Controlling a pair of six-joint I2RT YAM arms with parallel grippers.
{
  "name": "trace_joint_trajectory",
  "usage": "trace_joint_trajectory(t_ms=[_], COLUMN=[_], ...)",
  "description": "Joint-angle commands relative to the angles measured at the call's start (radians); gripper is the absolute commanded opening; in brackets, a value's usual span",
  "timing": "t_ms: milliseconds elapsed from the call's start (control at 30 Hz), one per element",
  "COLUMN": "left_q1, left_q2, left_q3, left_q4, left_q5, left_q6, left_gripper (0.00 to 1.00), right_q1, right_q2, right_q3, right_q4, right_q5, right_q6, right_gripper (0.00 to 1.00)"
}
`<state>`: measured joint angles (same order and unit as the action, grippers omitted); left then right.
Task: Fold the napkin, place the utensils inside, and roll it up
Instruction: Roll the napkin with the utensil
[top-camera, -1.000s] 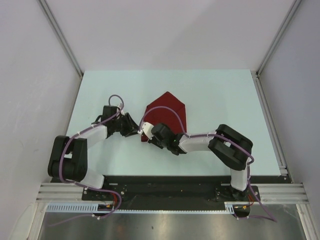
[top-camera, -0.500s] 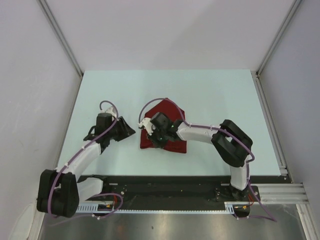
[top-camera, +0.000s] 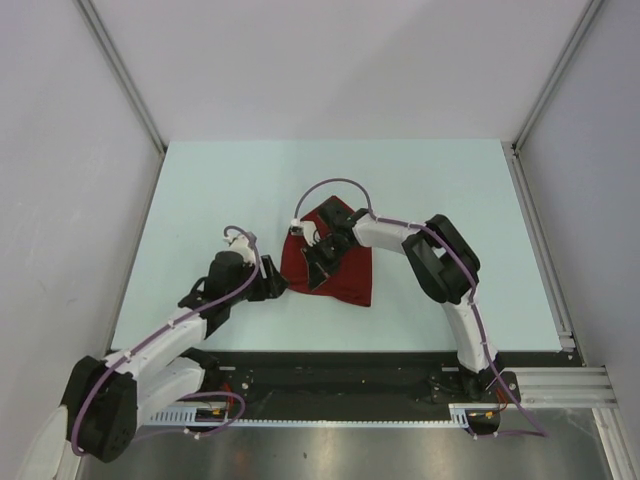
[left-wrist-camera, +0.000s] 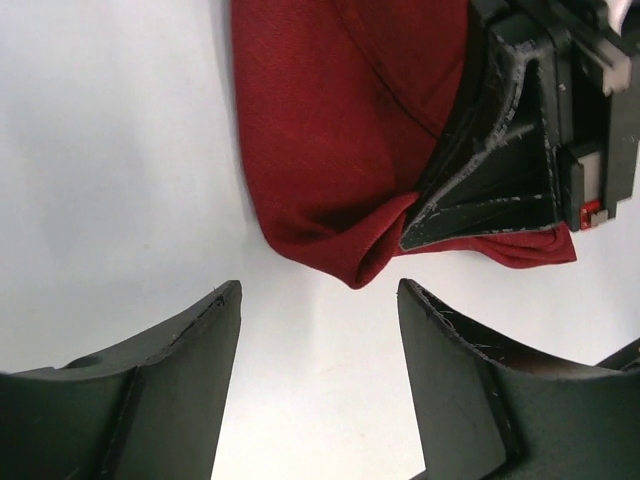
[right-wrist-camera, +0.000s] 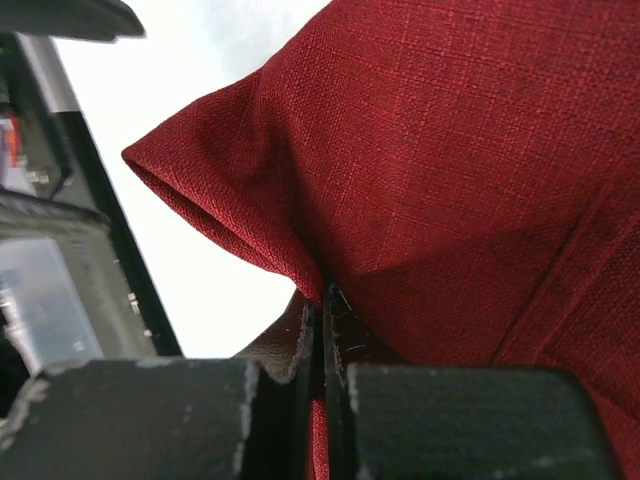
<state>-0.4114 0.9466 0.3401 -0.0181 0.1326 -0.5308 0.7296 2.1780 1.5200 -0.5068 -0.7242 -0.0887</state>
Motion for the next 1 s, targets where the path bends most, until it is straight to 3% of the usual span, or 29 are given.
trace_joint_trajectory(t_ms=[0, 467, 967], left_q1=[-0.044, -0.056, -0.063], left_q2=[0.061, 0.146, 0.188], left_q3=[0.007, 0.037, 0.023], left_q4=[0.124, 0.227, 0.325], left_q5=[-0.021, -0.033, 0.005], left_q6=[0.037, 0.068, 0.068], left_gripper=[0.69, 0.66, 0.53], right_q1=[-0.03, -0.065, -0.085], right_q2=[0.062, 0.123, 0.135], right_q3=[0.025, 0.08, 0.088], right_q4=[-0.085, -0.139, -0.148], right_q5=[-0.029, -0.072, -0.081], right_q6=[-0.005, -0.008, 0.0], right_gripper=[0.0, 0.0, 0.0])
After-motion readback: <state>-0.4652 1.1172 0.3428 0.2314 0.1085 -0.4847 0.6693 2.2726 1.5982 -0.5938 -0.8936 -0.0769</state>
